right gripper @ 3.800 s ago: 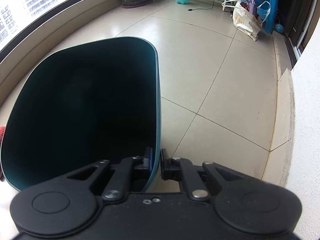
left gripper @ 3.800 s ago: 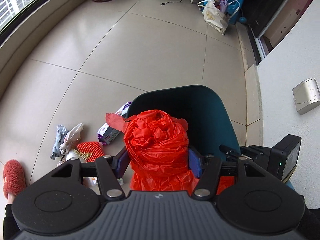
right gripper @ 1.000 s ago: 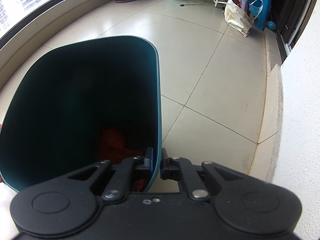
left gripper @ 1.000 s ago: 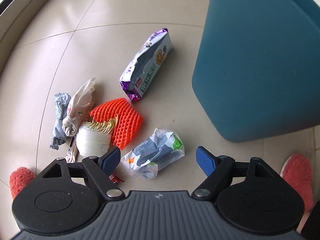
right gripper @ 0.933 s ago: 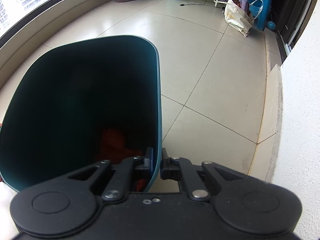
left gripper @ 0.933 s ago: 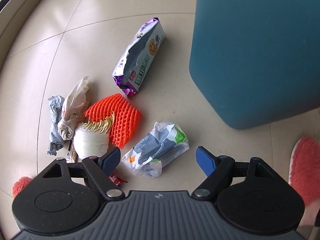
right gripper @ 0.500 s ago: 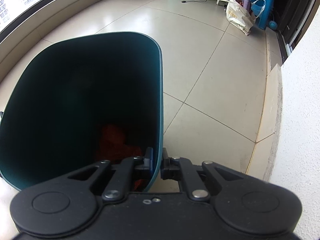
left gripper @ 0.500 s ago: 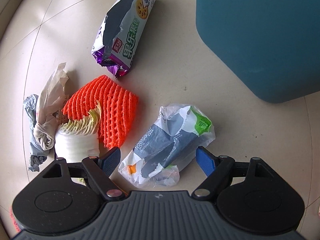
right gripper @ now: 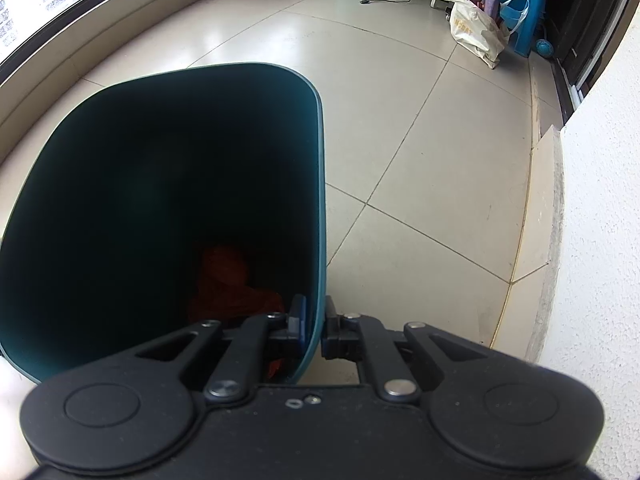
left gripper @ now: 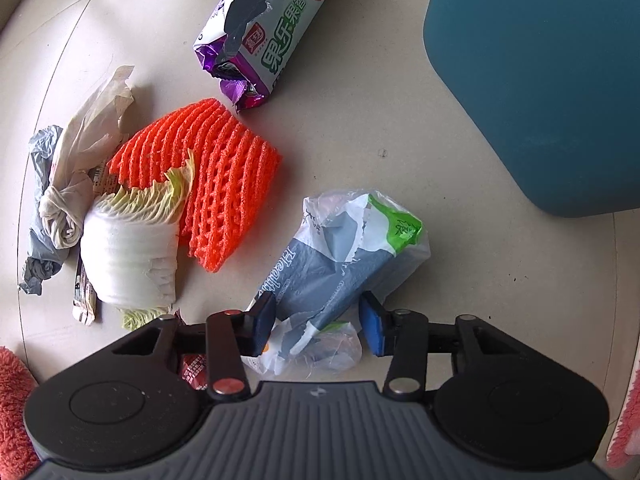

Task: Collect trash
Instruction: 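Move the left tool back to the pile and grasp the clear plastic wrapper, then carry the clear wrapper with the left tool into the bin and release it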

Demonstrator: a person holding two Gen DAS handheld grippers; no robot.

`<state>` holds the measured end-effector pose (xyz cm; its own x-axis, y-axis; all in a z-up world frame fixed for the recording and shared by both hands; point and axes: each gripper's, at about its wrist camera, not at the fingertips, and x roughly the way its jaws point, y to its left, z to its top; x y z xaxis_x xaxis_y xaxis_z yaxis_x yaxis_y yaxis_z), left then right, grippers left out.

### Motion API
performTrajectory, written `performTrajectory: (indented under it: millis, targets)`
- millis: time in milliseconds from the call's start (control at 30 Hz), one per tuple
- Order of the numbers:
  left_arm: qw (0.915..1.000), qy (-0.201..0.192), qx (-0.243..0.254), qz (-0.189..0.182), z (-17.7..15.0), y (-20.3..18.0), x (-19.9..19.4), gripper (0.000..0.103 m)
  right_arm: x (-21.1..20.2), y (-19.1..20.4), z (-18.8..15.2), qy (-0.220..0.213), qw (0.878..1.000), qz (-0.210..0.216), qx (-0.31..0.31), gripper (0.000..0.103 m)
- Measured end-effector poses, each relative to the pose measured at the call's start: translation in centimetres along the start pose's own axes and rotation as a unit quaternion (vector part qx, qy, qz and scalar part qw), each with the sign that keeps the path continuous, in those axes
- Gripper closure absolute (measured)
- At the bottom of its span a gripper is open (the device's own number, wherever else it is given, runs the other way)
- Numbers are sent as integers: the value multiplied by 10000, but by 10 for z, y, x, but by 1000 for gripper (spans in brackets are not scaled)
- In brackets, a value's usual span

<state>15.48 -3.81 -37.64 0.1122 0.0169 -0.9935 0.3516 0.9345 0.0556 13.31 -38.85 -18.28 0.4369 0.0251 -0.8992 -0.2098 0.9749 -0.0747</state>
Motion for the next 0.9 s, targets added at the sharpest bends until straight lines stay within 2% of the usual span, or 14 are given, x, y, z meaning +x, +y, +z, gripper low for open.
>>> performTrajectory:
  millis: [33, 100, 167, 467, 633, 900]
  targets:
    - [10000, -19, -25, 16, -1, 0, -1, 66, 0, 0, -1, -9, 10000, 5, 1, 97]
    - [9998, -87, -149, 96, -3, 1, -5, 82, -1, 0, -2, -32, 10000, 6, -12, 97]
    - [9995, -125, -250, 177, -4, 3, -8, 87, -2, -1, -3, -54, 10000, 9, -10, 97]
    - [9953, -218, -889, 329, -7, 17, -41, 93, -5, -2, -9, -144, 9999, 43, 9, 97]
    - [9921, -306, -1170, 338, -4, 16, -79, 93, -8, -3, -10, -191, 9998, 48, -4, 97]
    - [9873, -698, -1408, 248, 7, 9, -156, 93, -10, -8, -12, -240, 9996, 140, 96, 97]
